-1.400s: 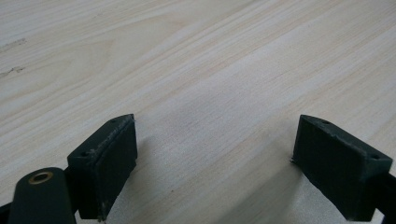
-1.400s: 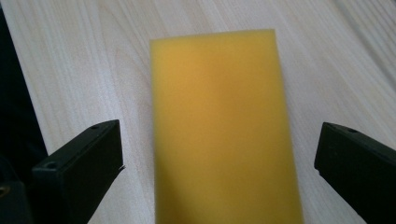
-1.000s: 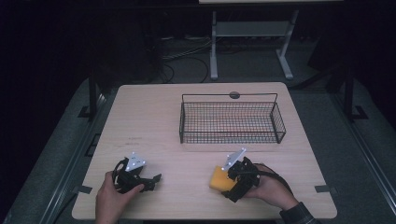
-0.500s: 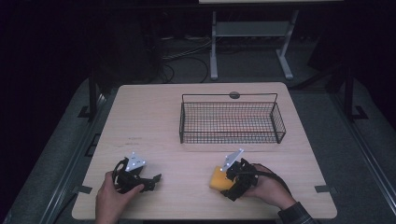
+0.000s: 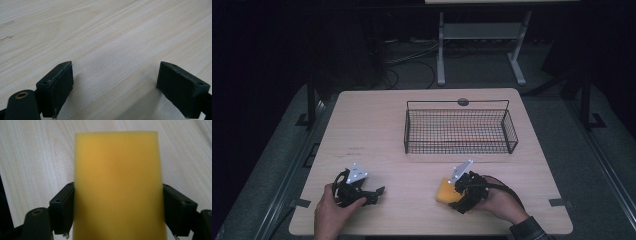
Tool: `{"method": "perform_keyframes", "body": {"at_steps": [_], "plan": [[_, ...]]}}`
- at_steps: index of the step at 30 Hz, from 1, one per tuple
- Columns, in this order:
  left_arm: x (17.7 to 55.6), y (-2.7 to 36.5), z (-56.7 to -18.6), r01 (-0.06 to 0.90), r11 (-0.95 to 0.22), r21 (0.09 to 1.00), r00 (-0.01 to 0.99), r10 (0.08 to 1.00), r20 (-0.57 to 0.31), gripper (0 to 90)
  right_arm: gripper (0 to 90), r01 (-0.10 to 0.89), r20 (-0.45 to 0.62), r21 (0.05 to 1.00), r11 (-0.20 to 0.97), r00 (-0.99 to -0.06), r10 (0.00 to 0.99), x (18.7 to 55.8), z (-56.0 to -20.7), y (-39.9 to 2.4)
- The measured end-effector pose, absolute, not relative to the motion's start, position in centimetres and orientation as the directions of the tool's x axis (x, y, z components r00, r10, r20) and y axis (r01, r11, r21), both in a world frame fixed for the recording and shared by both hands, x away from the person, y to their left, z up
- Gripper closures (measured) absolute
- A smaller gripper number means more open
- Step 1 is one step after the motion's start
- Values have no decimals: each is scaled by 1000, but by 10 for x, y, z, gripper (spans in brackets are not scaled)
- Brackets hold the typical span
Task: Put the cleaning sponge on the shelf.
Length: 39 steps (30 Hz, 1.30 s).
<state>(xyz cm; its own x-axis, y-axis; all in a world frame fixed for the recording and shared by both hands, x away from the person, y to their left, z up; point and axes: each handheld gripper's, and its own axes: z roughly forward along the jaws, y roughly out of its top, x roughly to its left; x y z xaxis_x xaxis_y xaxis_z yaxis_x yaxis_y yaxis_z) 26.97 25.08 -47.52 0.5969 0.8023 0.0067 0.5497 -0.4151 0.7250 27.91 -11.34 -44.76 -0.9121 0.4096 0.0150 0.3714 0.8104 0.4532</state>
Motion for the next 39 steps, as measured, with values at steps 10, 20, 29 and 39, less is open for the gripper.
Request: {"method": "perform_keyframes", "body": {"at_steps": [10,20,29,39], "plan": [[270,251,-475,550,-415,725,597,802,7,127,231,384,23,463,799,-906,422,279,-442,-116],[270,251,-475,550,-415,725,597,802,7,127,234,393,28,467,792,-902,431,279,-435,-120],[270,251,-475,550,-415,725,597,802,7,128,237,413,32,471,780,-891,452,282,-427,-126],[270,251,-475,550,-415,725,597,802,6,128,240,428,34,487,761,-880,473,285,-415,-133]]}}
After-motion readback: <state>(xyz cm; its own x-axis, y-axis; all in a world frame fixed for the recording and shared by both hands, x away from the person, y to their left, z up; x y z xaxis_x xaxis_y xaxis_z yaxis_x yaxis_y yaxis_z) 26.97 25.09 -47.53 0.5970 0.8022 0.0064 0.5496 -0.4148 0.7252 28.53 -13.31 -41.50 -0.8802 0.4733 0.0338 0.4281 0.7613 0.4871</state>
